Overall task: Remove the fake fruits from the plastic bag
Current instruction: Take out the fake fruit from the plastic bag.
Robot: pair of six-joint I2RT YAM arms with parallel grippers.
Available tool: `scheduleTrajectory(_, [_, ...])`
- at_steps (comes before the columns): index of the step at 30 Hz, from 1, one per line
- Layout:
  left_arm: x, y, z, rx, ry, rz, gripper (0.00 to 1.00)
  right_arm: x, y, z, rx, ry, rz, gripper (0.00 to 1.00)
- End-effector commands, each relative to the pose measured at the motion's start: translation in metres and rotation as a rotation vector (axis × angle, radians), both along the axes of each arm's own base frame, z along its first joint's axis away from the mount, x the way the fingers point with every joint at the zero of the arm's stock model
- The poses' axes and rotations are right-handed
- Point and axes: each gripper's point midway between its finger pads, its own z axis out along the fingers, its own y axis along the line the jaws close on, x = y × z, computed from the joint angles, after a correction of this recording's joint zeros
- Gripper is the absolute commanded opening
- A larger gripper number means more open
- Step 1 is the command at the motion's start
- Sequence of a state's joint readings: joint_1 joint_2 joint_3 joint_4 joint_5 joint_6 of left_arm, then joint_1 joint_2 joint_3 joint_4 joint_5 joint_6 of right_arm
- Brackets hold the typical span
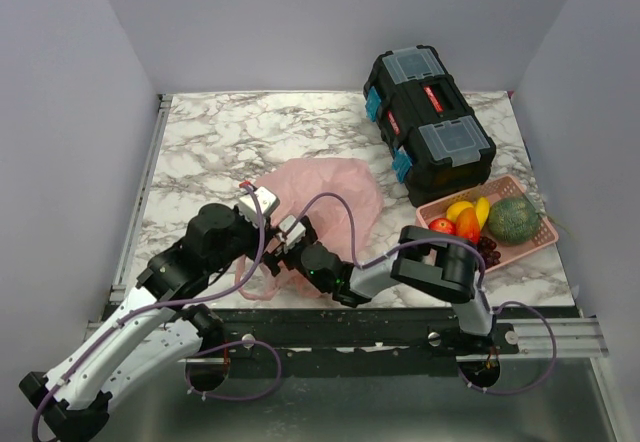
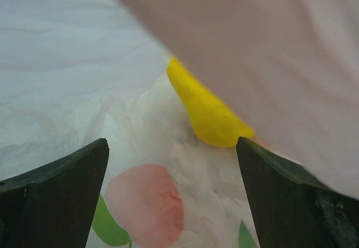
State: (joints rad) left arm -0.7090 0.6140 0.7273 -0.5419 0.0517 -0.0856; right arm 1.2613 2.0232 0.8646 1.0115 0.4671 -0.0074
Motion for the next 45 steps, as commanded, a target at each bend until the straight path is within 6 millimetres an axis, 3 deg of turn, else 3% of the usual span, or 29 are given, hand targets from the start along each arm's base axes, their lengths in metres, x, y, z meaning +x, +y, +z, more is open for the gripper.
scheduleTrajectory(1, [0.003,-0.001,0.002,-0.012,-0.006,0.01,0.0,0.019,0.005,0.004,0.014,-0.094,-0.075,0.99])
scheduleTrajectory(7, [-0.004,-0.012,0.008,-0.047,-0.009,-0.055,0.0,0.021,-0.002,0.003,0.035,-0.089,-0.109,0.99])
scheduleTrajectory(13, [-0.042,-0.046,0.048,-0.198,0.022,-0.318,0.0,0.023,-0.029,0.011,0.042,-0.096,-0.168,1.0])
scheduleTrajectory(17, [-0.057,-0.056,0.07,-0.263,0.015,-0.415,0.0,0.025,-0.044,-0.004,0.029,-0.068,-0.196,1.0])
scheduleTrajectory(21, [-0.062,-0.058,0.062,-0.256,0.046,-0.437,0.0,0.028,-0.055,-0.02,0.034,-0.032,-0.217,1.0])
scheduleTrajectory(25, [-0.061,-0.055,0.041,-0.223,0.083,-0.414,0.0,0.03,-0.058,-0.041,0.019,-0.001,-0.223,1.0])
scheduleTrajectory(31, [-0.03,-0.033,0.023,-0.127,0.05,-0.206,0.0,0.03,-0.064,-0.056,-0.016,0.025,-0.243,0.98])
scheduleTrajectory(34, [-0.021,-0.025,0.023,-0.107,0.03,-0.146,0.0,0.028,-0.063,-0.051,-0.017,0.02,-0.229,0.92])
scheduleTrajectory(45, [0.011,0.001,-0.001,-0.004,0.014,0.074,0.0,0.013,-0.063,0.018,0.099,0.043,-0.145,0.39])
